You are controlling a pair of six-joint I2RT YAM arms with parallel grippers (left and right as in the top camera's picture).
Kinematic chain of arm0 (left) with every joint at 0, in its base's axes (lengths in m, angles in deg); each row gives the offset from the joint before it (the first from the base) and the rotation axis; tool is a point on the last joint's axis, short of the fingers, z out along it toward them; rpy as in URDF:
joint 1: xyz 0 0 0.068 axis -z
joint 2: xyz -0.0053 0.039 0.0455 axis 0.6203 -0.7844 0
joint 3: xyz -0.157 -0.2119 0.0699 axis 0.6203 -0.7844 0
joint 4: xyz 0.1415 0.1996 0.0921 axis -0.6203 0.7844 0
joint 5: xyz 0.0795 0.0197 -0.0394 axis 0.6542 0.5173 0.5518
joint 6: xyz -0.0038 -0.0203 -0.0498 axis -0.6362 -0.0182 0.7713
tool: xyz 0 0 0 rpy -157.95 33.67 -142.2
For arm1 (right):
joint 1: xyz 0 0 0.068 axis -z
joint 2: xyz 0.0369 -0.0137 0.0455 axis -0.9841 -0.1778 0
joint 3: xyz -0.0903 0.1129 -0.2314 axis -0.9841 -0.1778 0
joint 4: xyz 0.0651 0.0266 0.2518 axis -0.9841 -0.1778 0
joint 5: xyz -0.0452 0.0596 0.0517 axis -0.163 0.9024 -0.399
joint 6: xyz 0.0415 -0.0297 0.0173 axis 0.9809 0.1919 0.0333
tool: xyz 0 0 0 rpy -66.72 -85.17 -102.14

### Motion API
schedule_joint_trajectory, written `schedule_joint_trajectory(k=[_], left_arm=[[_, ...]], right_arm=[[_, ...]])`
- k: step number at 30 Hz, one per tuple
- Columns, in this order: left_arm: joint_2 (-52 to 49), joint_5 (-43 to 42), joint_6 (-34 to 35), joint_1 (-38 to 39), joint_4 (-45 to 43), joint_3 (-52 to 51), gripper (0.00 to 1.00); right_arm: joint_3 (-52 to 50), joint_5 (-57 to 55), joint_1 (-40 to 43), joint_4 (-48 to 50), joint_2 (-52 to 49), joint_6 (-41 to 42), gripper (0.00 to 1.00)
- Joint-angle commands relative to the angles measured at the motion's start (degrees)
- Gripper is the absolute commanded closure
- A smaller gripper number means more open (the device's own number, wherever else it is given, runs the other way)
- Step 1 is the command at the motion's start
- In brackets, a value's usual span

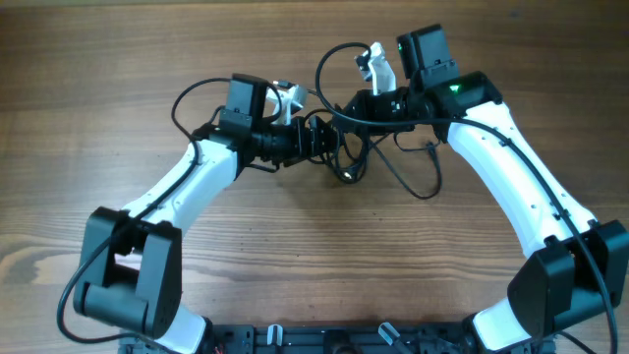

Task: Untangle cables

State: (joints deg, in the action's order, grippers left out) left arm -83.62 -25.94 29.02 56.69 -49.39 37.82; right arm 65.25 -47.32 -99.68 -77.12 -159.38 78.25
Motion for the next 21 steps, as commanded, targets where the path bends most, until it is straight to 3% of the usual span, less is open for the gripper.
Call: schedule_joint_trajectory(k=[1,4,5,9,12,16,21], left_arm=[[-2.25,2.64,1.57,1.29,-0.87,0.15,0.28],[-3.04,7.50,5.86,1.42,-0.90,0.15,0.39],[-3.06,9.09,7.21,1.40,-0.87,0.15,0.46],[-3.04,10.49,8.17,1.40,-1.31,0.15,0.93],[-3.04,10.47,8.17,1.42,-1.25,0.15,0.96],[-3.04,10.49,7.91,1.42,-0.98,0.15,0.96],[-3.06,18.53,7.98,1.42,3.50,0.15,0.96]], right_arm=[[1.42,9.70,0.02,1.64,0.02,2.12,0.96],[1.42,13.57,0.02,3.30,0.02,3.98,0.96],[1.42,13.68,0.02,3.69,0.02,4.85,0.96],[1.42,13.51,0.04,5.84,0.02,6.93,0.95],[1.42,13.51,0.04,9.81,0.02,9.90,0.91],[1.42,18.49,0.31,17.09,0.02,13.86,0.96],[1.42,34.34,4.44,41.75,0.02,32.13,0.96]])
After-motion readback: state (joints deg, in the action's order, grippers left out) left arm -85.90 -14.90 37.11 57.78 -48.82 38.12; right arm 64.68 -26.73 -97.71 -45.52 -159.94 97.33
